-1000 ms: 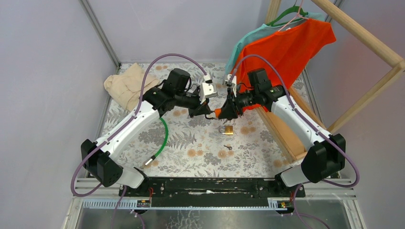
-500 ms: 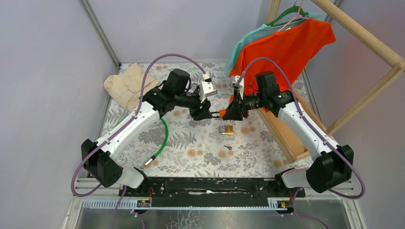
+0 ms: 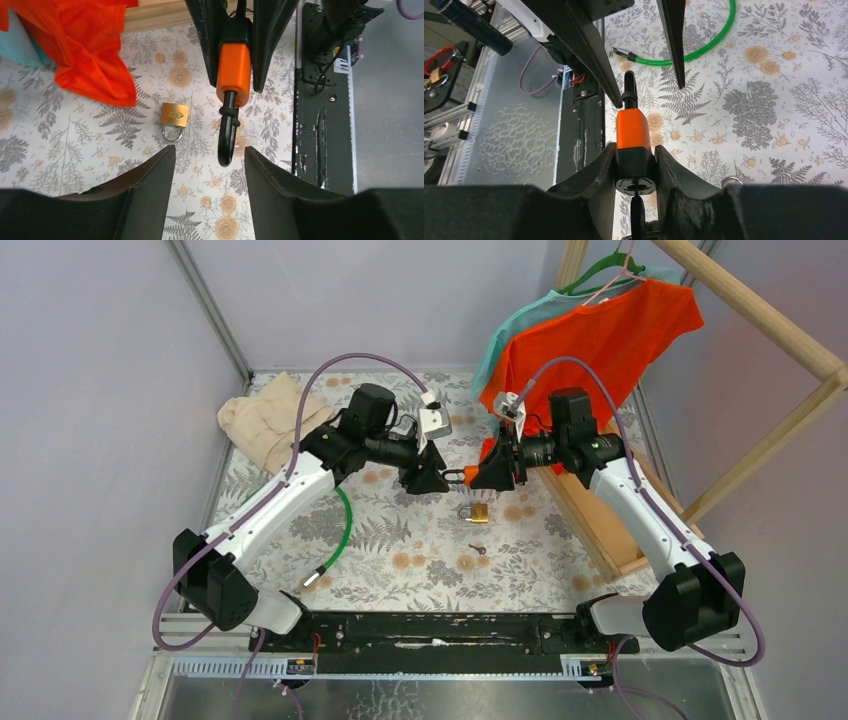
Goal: Lock with the key
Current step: Lock the lock.
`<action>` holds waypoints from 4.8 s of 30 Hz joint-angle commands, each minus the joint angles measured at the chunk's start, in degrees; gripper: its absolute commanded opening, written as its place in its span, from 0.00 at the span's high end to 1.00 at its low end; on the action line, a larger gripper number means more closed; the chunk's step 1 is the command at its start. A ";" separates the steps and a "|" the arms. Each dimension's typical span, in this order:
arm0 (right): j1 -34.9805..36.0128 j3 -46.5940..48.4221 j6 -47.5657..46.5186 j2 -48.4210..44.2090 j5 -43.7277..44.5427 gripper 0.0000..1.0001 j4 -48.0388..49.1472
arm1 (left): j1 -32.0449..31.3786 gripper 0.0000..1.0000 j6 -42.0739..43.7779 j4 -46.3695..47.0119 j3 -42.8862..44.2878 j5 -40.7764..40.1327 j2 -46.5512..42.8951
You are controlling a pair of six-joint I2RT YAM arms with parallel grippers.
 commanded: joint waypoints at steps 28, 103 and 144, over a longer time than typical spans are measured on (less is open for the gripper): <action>-2.68 -3.39 9.89 -3.04 -8.36 1.00 12.55 | 3.17 0.71 -11.15 10.54 -0.89 12.29 0.67; -2.41 -9.40 18.01 -2.33 -5.55 1.00 27.14 | 0.46 1.00 -37.96 32.20 0.07 11.59 5.28; -4.11 -17.61 36.38 -1.58 -3.48 1.00 51.46 | 1.30 1.00 -48.35 48.01 -3.91 15.64 6.35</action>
